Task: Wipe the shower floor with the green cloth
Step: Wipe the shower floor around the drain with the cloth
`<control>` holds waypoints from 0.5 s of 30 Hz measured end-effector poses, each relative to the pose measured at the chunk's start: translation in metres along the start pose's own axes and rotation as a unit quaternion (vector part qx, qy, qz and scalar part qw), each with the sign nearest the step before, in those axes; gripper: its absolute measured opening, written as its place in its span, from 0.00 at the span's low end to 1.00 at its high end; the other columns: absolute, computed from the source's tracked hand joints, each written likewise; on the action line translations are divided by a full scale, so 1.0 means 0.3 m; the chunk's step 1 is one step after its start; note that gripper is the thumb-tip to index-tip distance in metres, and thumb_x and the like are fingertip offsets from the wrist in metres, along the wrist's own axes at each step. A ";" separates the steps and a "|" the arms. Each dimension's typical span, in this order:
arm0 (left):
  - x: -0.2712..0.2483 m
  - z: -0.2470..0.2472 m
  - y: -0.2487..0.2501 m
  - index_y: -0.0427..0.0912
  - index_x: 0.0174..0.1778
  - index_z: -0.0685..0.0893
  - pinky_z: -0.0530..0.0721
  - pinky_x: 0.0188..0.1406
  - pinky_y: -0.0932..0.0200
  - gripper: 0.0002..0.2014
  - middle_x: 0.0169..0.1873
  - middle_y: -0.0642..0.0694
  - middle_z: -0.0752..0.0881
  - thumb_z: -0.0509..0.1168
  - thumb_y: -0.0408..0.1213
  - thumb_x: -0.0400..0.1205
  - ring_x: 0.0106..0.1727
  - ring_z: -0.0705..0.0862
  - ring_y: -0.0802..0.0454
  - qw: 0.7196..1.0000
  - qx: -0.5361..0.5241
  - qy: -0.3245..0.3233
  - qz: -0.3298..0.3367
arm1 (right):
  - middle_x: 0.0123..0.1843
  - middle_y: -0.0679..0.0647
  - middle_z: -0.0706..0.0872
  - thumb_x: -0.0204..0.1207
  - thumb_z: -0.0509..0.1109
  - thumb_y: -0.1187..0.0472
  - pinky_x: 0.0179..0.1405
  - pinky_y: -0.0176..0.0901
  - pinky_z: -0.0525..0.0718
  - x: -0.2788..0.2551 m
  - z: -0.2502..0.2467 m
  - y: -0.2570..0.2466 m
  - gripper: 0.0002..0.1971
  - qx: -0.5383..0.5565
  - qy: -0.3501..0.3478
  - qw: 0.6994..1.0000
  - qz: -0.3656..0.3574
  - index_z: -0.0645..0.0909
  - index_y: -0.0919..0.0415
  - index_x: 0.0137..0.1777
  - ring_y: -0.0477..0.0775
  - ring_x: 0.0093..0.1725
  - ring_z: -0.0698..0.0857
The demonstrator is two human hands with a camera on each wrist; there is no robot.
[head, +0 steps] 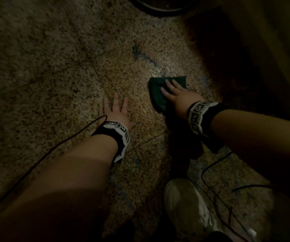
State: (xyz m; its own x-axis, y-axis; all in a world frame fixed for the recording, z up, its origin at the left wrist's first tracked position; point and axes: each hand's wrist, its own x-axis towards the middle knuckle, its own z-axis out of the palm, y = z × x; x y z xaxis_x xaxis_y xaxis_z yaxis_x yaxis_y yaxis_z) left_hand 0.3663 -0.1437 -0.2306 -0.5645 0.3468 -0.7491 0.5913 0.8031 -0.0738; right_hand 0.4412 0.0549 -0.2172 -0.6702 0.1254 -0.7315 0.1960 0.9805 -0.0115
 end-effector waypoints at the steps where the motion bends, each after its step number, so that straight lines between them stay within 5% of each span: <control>1: 0.001 0.000 -0.002 0.51 0.81 0.29 0.44 0.80 0.41 0.45 0.80 0.44 0.29 0.52 0.64 0.81 0.81 0.37 0.34 1.000 -0.002 -0.001 0.000 | 0.84 0.49 0.30 0.82 0.56 0.67 0.80 0.55 0.59 -0.004 0.012 0.005 0.39 0.000 0.005 1.000 0.000 0.36 0.48 0.84 0.54 0.83 0.34; 11: -0.001 -0.013 -0.006 0.53 0.82 0.33 0.43 0.80 0.41 0.39 0.81 0.48 0.31 0.48 0.63 0.83 0.82 0.36 0.41 0.999 0.012 0.030 0.034 | 0.83 0.50 0.28 0.84 0.54 0.64 0.77 0.50 0.63 -0.161 0.158 0.062 0.36 -0.010 -0.044 0.998 0.039 0.35 0.48 0.84 0.55 0.83 0.33; 15: 0.008 -0.050 0.026 0.55 0.81 0.32 0.47 0.80 0.41 0.38 0.81 0.49 0.30 0.50 0.60 0.84 0.82 0.36 0.39 0.998 0.017 -0.008 0.052 | 0.83 0.50 0.29 0.84 0.55 0.64 0.78 0.55 0.60 -0.141 0.141 0.054 0.37 0.004 -0.042 0.998 0.044 0.37 0.48 0.84 0.56 0.83 0.34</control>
State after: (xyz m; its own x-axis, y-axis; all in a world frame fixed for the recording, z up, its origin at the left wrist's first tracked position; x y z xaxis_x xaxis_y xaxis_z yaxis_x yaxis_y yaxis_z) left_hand 0.3610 -0.1293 -0.2230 -0.4894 0.4194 -0.7646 0.6656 0.7461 -0.0168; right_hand 0.5028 0.0592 -0.2153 -0.5877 0.1975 -0.7846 0.2568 0.9651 0.0506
